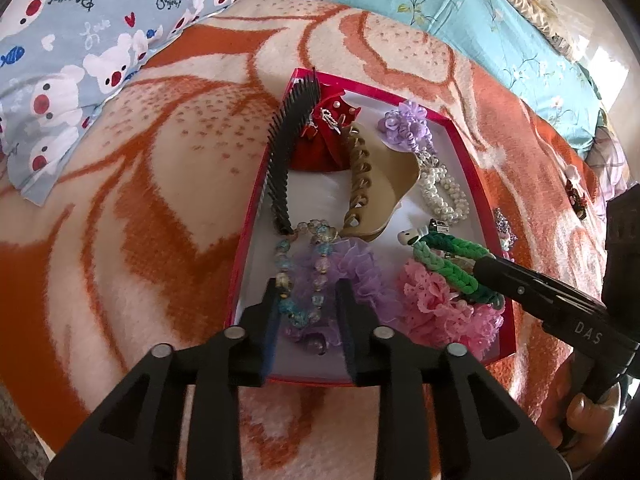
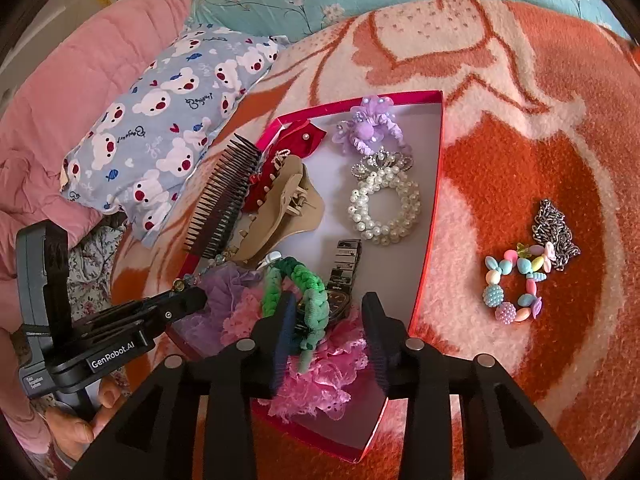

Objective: Organize jewelry

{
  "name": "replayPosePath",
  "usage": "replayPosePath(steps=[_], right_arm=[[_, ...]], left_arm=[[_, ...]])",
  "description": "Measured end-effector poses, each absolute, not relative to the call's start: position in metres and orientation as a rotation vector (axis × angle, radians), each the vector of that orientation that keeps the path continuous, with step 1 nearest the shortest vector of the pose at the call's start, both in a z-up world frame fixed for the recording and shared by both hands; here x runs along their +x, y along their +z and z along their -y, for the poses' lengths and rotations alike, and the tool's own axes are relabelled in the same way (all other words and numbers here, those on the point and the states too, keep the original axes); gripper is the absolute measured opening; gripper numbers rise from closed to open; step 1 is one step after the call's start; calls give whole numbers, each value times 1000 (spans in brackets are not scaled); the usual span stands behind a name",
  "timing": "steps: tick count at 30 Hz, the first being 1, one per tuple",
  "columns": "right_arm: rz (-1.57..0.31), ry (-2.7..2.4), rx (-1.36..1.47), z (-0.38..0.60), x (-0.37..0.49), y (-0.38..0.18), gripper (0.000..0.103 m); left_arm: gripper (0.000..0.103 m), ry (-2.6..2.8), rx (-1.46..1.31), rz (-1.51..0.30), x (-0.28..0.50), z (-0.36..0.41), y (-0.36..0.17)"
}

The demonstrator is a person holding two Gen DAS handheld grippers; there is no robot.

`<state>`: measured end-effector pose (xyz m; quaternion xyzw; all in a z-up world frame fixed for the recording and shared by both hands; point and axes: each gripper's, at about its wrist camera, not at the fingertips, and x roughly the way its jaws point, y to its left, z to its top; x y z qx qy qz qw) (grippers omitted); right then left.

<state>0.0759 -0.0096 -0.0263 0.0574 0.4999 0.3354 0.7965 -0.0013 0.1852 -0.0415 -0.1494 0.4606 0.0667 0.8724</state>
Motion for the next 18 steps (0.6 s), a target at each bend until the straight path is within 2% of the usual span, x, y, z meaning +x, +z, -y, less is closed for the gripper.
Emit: replayPosePath(steps=[4,10,16,18], right_arm=[[-1071,718,123,10,76,-25,42],[-1065,722,126,11,75,-23,46],[-1049,726,130,12,71,-16,47],[-1044,730,128,13,71,-14,47]], left_arm=[[31,142,-311,-963,-3,-186,-42],[45,142,-314,-964,-5,-186,-40],[46,143,-304,-967,-6,-185,-39],[50,143,-304,-967,-7,-185,-38]])
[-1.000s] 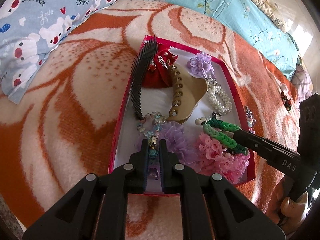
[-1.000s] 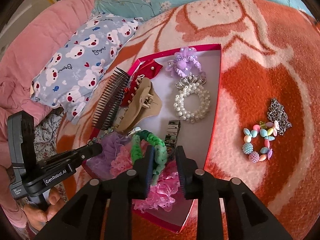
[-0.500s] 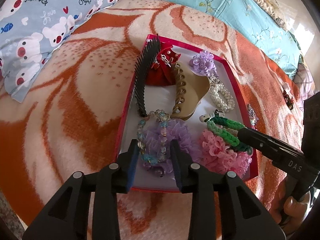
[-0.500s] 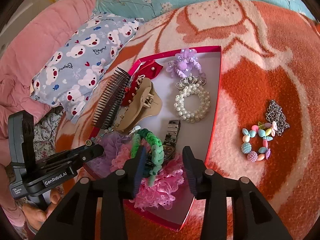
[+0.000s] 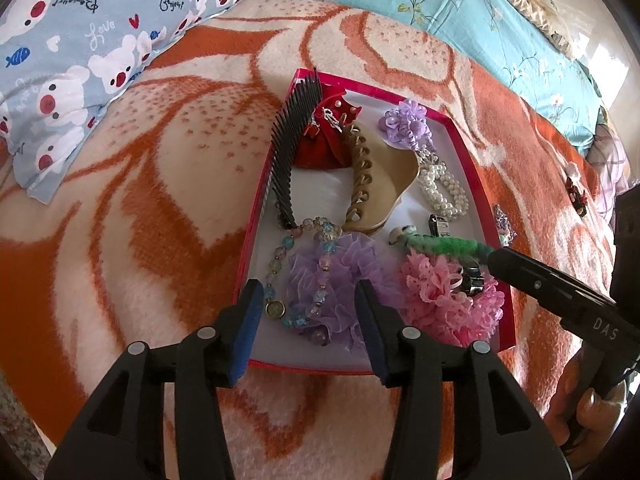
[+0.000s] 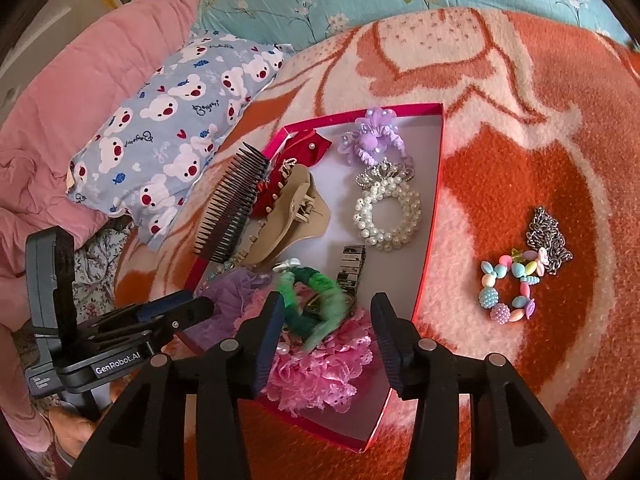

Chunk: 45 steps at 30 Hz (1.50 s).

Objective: Organize jewelry

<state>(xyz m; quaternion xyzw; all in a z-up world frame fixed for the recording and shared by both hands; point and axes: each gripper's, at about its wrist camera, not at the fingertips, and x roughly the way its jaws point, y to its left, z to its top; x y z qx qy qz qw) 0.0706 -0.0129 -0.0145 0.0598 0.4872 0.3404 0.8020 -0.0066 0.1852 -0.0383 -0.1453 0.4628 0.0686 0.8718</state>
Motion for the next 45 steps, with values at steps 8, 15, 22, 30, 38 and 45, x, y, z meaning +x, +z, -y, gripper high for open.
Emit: replayPosePath(steps=[8,15,22,30,38,45], right_arm=[[-1036,729,131,17,67,-11,49],[-1027,727,139,25,62,-8,56],[-1011,722,131,34,55,1,70],[-982,726,34,38,39,12,93],[-962,717,-50,43,23,15,97],[-980,722,-73,49,15,23,99]], left_arm=[[54,145,-299,-964,-9,-183,-36],[64,150,-284,-955,-14,-180,-28],[85,170,-269,-946,-22,-177,-18],[86,191,-294,-975,-33,-180,-18],[87,226,-230,-970,-48,-170,-10],[88,265,-146,-967,-59,-160,4]])
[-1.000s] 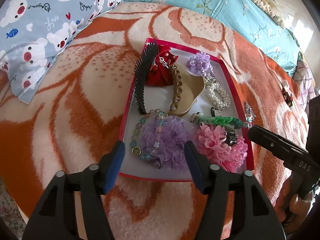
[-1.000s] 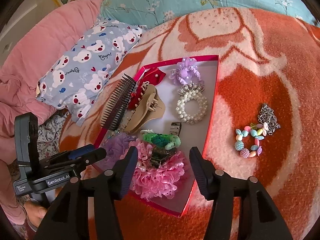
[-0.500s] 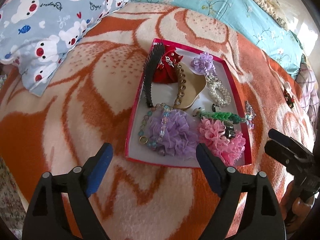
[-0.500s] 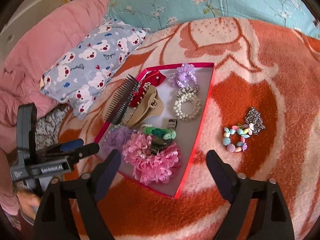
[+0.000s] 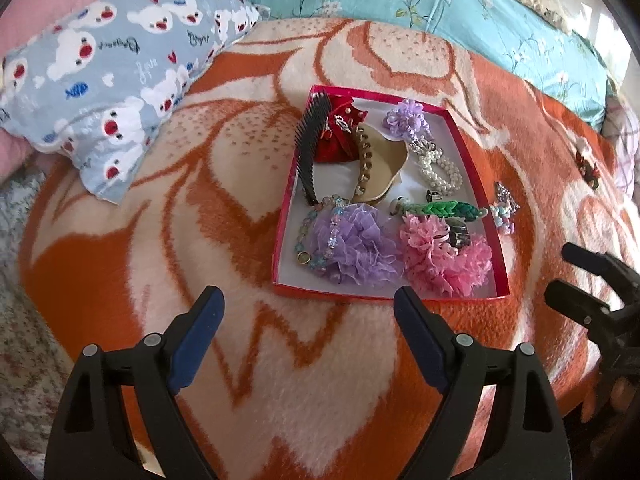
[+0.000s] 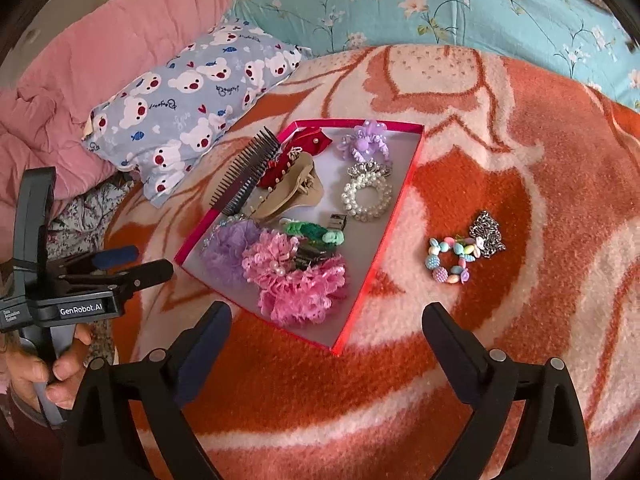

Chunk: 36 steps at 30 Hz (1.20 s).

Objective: Organize jewelry

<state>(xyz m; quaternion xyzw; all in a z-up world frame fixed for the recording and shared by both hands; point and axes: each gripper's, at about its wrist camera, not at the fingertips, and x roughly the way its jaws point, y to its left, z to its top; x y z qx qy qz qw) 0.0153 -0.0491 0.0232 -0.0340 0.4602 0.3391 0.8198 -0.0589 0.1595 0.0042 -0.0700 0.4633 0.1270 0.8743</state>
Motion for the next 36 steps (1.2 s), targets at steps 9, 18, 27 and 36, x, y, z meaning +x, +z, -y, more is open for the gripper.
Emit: replayPosePath(steps=[9,18,27,36], right_arm=[[-991,704,-127,53,5,29,102],[-1017,722,-135,46,-6,18,102],[-1032,717,-149,41,-5,13,102],[-1027,702,-142,39,4,12,102]], left_arm=[[100,297,-91,-950,-70,-151,16],[101,303,-85,-972,-73,-145,8],[101,305,-65,-996,-68,-140,0],[101,305,-56,-1002,-63,-140,-2]])
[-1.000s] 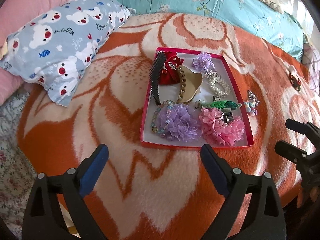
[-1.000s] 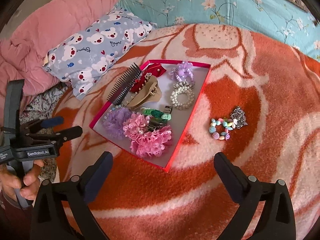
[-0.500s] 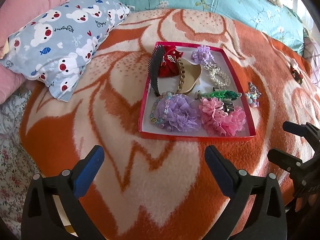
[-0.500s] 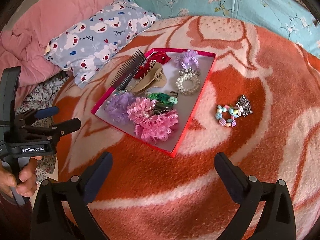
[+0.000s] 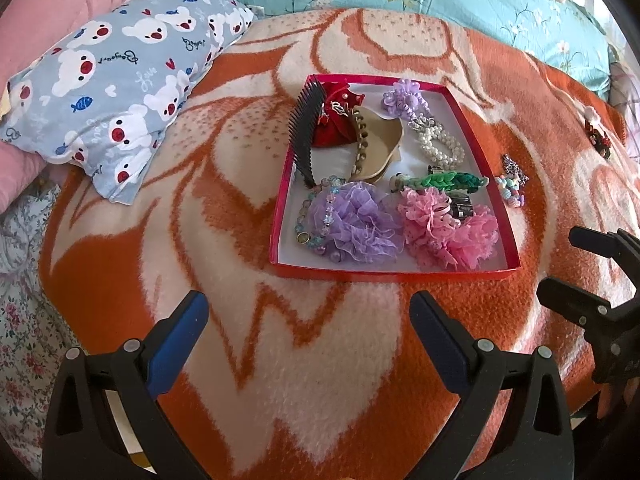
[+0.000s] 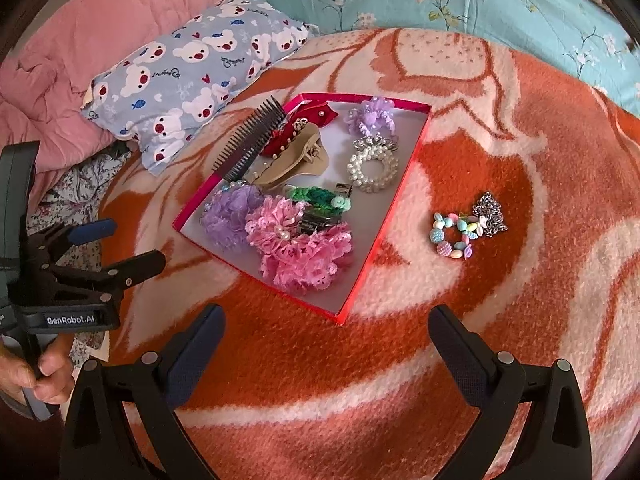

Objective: Organize jewelry

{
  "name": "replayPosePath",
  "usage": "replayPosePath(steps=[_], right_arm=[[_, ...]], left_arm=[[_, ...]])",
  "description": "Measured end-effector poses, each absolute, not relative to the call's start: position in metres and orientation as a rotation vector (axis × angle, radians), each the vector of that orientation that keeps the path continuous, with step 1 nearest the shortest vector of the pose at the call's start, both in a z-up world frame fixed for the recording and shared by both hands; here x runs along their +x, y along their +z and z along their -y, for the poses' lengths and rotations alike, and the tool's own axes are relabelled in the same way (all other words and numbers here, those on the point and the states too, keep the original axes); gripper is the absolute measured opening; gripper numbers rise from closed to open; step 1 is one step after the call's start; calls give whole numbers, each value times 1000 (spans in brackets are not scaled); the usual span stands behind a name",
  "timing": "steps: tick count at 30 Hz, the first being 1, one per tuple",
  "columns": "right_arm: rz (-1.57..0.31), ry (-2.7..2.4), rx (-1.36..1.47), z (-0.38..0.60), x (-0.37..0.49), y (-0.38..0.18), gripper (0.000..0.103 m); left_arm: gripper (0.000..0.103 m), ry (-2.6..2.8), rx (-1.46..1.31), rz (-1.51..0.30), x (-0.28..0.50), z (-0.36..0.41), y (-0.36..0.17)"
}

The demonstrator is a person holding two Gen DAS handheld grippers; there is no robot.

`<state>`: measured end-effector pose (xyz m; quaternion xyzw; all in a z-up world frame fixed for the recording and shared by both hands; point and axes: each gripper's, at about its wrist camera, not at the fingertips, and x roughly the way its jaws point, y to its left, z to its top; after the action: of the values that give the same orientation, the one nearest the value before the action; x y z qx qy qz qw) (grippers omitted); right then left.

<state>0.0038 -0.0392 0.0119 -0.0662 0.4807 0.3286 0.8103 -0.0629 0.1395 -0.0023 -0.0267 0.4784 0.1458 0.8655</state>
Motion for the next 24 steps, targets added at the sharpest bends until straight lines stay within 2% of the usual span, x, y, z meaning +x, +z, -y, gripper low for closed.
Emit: replayPosePath(steps=[24], right_arm=[[-1032,708,-127,30,18,14,102]], left_arm=[[101,314,-72,-975,-58,-144,0]])
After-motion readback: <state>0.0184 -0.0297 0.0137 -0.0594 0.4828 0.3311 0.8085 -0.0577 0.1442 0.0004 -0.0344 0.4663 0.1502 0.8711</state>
